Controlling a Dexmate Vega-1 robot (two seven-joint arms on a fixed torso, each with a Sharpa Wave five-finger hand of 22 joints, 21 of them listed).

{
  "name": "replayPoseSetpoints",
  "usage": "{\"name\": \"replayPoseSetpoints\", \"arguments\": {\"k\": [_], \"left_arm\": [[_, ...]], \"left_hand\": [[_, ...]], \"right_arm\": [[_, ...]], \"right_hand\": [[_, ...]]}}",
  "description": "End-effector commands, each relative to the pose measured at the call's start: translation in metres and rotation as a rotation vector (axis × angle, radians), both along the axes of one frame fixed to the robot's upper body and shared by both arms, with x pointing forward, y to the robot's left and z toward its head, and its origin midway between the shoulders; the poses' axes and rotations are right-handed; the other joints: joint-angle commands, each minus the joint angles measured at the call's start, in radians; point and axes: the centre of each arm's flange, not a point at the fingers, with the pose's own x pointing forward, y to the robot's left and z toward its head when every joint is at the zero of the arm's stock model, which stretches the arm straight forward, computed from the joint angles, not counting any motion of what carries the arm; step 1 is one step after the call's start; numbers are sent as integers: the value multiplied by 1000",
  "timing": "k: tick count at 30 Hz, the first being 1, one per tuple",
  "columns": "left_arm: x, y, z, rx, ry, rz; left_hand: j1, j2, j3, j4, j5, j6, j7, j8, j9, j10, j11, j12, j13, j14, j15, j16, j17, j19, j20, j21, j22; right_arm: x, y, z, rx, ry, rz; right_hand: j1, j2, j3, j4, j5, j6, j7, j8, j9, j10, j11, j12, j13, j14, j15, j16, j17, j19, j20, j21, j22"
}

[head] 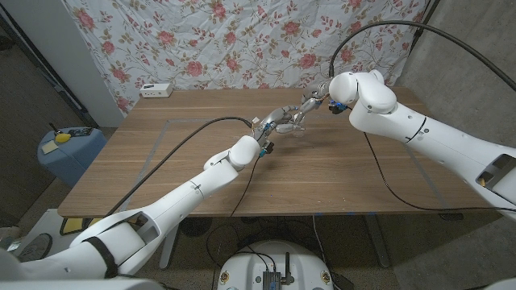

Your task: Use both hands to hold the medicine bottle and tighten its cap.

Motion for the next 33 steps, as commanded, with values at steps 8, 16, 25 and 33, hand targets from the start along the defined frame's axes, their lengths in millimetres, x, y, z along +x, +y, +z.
{"name": "replayPoseSetpoints", "arguments": {"k": [8,16,25,33], "left_arm": [[3,-1,2,0,-1,3],[3,1,1,0,0,4],[1,2,0,-1,-2,3],[-1,3,0,-2,-6,3]], "left_hand": [[0,11,35,34,4,4,-7,-2,2,111,-109,6,2,-5,-54,7,3,-5,3,3,2],[0,9,34,33,3,5,-8,-2,2,113,-107,6,2,-6,-53,6,3,-5,2,3,2],[0,10,34,33,3,4,-8,-2,2,113,-108,6,2,-6,-55,7,3,-5,2,3,2],[0,11,35,33,3,5,-8,-2,2,113,-108,7,2,-5,-55,7,3,-5,3,3,2]], "right_arm": [[7,-1,-3,14,-26,0],[7,1,-3,15,-38,0],[6,2,-4,22,-42,2],[5,2,-5,24,-61,-3]], "right_hand": [[28,10,18,7,4,60,-11,22,-5,25,-11,10,2,22,-14,13,3,23,-7,9,3],[48,22,28,9,6,91,-19,30,-8,40,-19,13,2,35,-24,18,4,32,-13,11,3],[45,26,26,18,4,127,-21,41,-11,56,-26,16,1,47,-32,23,7,40,-17,11,3],[34,33,22,28,1,180,-28,56,-15,86,-32,22,1,64,-41,30,10,54,-24,14,3]]}}
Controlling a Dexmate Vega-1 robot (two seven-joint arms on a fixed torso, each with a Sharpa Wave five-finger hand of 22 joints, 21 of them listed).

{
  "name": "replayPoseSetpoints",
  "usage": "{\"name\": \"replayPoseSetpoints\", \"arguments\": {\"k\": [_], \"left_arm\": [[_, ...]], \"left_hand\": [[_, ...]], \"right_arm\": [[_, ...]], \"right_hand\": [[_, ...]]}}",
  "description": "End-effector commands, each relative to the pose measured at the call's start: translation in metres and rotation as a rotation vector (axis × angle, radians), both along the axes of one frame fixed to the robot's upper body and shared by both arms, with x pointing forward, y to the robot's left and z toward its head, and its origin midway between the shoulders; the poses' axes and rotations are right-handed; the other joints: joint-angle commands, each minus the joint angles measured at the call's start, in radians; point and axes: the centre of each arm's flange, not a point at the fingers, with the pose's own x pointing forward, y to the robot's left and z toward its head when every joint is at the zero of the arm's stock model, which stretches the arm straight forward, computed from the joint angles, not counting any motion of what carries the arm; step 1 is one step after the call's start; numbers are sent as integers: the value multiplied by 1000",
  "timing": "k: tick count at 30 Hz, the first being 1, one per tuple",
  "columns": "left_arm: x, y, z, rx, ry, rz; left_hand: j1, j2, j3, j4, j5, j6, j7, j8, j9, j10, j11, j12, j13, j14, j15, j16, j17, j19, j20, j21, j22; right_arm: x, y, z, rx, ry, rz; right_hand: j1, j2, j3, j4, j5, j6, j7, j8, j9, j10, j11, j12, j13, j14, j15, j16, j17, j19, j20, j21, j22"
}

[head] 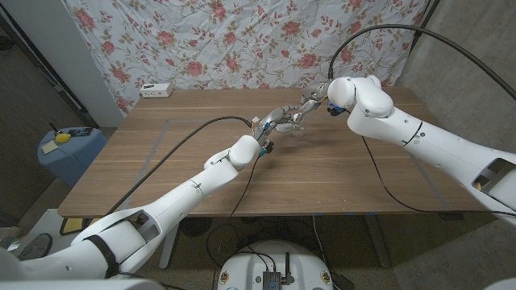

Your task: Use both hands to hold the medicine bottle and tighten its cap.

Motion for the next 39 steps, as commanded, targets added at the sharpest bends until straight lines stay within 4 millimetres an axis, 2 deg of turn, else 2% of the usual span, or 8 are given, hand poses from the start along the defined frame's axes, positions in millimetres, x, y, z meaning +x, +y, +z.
{"name": "replayPoseSetpoints", "arguments": {"k": [1,14,16,29,39], "left_arm": [[-3,1,-1,-2,-5,-1],[-2,0,0,2,-5,-6],[-2,0,0,1,-5,-7],[-1,-1,-1,-1,-1,-5],[0,0,0,-3,0,-4]], "left_hand": [[3,8,35,33,6,5,-9,-2,2,115,-107,3,2,-5,-56,4,3,-5,3,3,2],[4,9,35,32,6,4,-8,-2,2,114,-108,3,2,-5,-54,4,3,-5,3,3,2],[4,9,36,32,6,4,-8,-2,2,114,-108,2,2,-5,-54,4,3,-6,3,3,2],[5,9,35,32,6,6,-8,-1,2,113,-107,2,2,-5,-54,4,3,-5,3,3,2],[6,8,35,31,6,6,-10,-1,2,112,-106,2,2,-6,-55,4,3,-5,3,3,2]], "right_arm": [[-2,1,-2,8,-23,-7],[-3,0,-3,15,-50,-21],[-3,1,-4,13,-53,-24],[-1,1,-10,22,-86,-42],[2,6,-16,26,-103,-47]], "right_hand": [[-8,8,2,9,1,37,0,14,-1,24,-3,7,2,19,-6,8,3,13,-5,10,3],[-38,19,-8,25,-4,115,0,34,-8,61,-19,11,0,46,-29,17,7,36,-14,14,4],[-45,20,-10,28,-4,129,-2,37,-9,68,-15,12,0,52,-32,19,7,40,-16,15,4],[-86,18,-28,39,-6,217,-3,60,-15,111,-30,15,-2,90,-52,30,9,70,-27,20,5],[-94,15,-34,34,-6,279,-4,76,-19,144,-44,18,-3,112,-63,34,7,88,-37,22,5]]}}
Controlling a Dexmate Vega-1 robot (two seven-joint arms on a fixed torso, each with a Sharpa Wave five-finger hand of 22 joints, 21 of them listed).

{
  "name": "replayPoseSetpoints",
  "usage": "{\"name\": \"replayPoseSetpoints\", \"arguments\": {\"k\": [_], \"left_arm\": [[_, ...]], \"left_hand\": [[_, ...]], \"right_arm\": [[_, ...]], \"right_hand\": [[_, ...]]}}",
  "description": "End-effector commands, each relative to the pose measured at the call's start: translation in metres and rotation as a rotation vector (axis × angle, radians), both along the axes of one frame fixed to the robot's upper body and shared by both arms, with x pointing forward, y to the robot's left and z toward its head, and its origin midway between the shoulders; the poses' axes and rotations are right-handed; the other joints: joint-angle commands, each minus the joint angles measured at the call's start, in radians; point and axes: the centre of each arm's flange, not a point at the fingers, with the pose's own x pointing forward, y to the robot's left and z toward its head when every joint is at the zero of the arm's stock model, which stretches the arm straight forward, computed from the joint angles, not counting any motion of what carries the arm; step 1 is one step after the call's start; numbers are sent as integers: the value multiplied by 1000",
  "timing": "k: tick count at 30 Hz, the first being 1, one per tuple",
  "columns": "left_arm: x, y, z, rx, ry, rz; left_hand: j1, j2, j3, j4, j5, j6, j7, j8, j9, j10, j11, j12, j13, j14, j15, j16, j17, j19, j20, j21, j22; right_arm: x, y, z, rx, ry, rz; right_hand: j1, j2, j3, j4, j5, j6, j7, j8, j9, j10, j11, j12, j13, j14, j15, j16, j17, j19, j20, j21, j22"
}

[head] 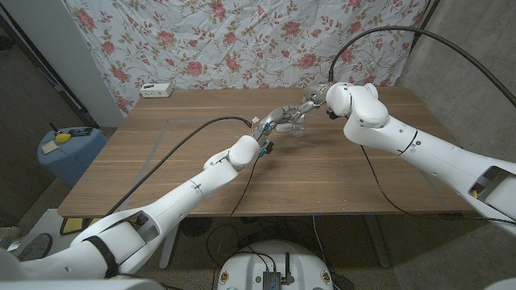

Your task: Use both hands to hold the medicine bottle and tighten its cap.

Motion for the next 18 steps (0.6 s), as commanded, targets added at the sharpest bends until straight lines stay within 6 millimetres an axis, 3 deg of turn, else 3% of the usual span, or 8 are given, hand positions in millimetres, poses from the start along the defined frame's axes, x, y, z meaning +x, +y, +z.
{"name": "replayPoseSetpoints", "arguments": {"k": [1,18], "left_arm": [[0,0,0,-3,2,1],[0,0,0,-4,2,0]], "left_hand": [[6,11,35,32,4,0,-4,-1,2,111,-106,8,3,-6,-54,4,5,-4,1,3,2],[7,12,35,32,4,1,-4,-1,2,111,-108,9,3,-5,-52,5,5,-4,2,3,2]], "right_arm": [[3,3,-8,5,-25,-12],[1,3,-12,34,-93,-37]], "right_hand": [[-3,-1,-5,0,-3,69,-36,16,0,26,-12,11,2,20,-6,5,2,14,-4,8,6],[-38,4,-22,5,1,211,-43,54,-8,122,-28,22,0,86,-50,23,4,58,-30,14,8]]}}
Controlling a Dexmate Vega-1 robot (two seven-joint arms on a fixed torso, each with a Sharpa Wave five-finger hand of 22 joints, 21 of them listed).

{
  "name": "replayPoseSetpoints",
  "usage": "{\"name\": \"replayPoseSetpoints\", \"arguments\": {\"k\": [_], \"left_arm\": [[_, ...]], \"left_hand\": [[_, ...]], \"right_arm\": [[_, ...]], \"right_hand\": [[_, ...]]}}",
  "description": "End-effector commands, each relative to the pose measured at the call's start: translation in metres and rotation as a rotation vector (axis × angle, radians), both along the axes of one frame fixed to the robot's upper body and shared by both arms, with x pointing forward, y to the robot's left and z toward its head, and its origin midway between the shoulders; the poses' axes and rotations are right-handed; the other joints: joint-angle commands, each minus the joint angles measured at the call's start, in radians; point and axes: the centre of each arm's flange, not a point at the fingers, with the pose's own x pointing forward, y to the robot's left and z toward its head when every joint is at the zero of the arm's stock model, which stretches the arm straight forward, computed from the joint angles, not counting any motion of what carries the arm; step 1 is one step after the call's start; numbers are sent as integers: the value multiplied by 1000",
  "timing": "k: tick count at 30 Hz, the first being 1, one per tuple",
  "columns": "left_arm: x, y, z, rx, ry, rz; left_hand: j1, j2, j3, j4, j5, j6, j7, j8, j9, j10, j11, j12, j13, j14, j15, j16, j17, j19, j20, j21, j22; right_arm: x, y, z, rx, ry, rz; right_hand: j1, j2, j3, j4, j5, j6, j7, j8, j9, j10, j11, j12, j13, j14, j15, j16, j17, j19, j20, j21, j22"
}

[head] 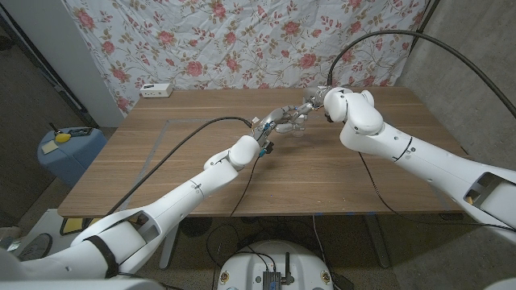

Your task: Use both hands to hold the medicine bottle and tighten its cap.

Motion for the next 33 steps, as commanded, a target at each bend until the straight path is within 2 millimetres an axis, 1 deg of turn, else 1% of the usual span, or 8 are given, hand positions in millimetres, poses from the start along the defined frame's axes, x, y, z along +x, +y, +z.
{"name": "replayPoseSetpoints", "arguments": {"k": [1,7,9,14,17,23,27,33], "left_arm": [[-1,0,0,-4,0,0],[-1,0,0,-3,0,-3],[0,0,0,-2,-1,-4],[0,-1,1,-1,-2,-6],[0,-1,1,-2,-3,-6],[1,-2,2,-1,-1,-7],[1,-2,2,0,0,-10],[2,-3,2,2,-1,-9]], "left_hand": [[2,13,35,32,4,1,-4,-1,2,110,-107,6,2,-3,-49,5,4,-4,2,3,2],[4,13,35,31,4,0,-4,-1,2,111,-107,6,2,-4,-47,4,4,-3,2,4,2],[4,12,35,30,4,1,-5,-1,2,110,-107,6,2,-4,-47,4,4,-2,2,4,2],[4,13,36,31,5,0,-3,-2,2,106,-106,4,2,-4,-50,4,4,-3,3,3,2],[4,14,36,31,5,0,-3,-2,2,107,-106,5,2,-3,-49,5,4,-4,3,3,2],[4,14,37,31,5,-1,-3,-2,2,108,-105,5,2,-3,-49,4,4,-4,3,3,2],[4,14,37,31,5,-1,-3,-2,2,105,-106,4,2,-3,-48,4,3,-4,2,3,2],[3,13,37,32,5,-2,-5,-2,2,107,-106,5,2,-4,-48,3,3,-5,2,3,2]], "right_arm": [[-2,0,-3,15,-44,-13],[-4,-1,-1,8,-45,-11],[-5,-1,0,2,-44,-16],[-7,-2,1,-19,-43,-28],[-7,-2,2,-28,-29,-29],[-7,-4,4,-40,-16,-37],[-7,-5,5,-46,-10,-43],[-7,-8,6,-45,10,-33]], "right_hand": [[-13,-2,-7,1,4,64,-40,10,0,21,-3,5,-1,16,-29,5,4,12,-2,6,2],[-51,-21,-27,12,3,56,-37,0,-4,25,1,0,-1,18,-28,1,4,13,-2,4,3],[-81,-37,-42,20,3,36,-31,-13,-5,20,11,-8,-1,14,-24,-4,4,7,-1,-1,3],[-115,-55,-60,29,5,13,-25,-27,-5,6,15,-19,0,3,-13,-12,4,-6,6,-8,3],[-157,-72,-80,42,8,-9,-12,-41,-4,-4,18,-28,0,-17,6,-25,4,-16,12,-13,3],[-220,-94,-111,59,21,-104,8,-76,14,-37,32,-44,2,-44,23,-42,5,-46,29,-25,3],[-232,-93,-116,59,32,-194,18,-105,28,-69,39,-53,3,-59,38,-52,4,-63,39,-29,3],[-229,-89,-115,51,42,-282,39,-131,41,-117,47,-60,6,-93,60,-66,3,-88,47,-33,2]]}}
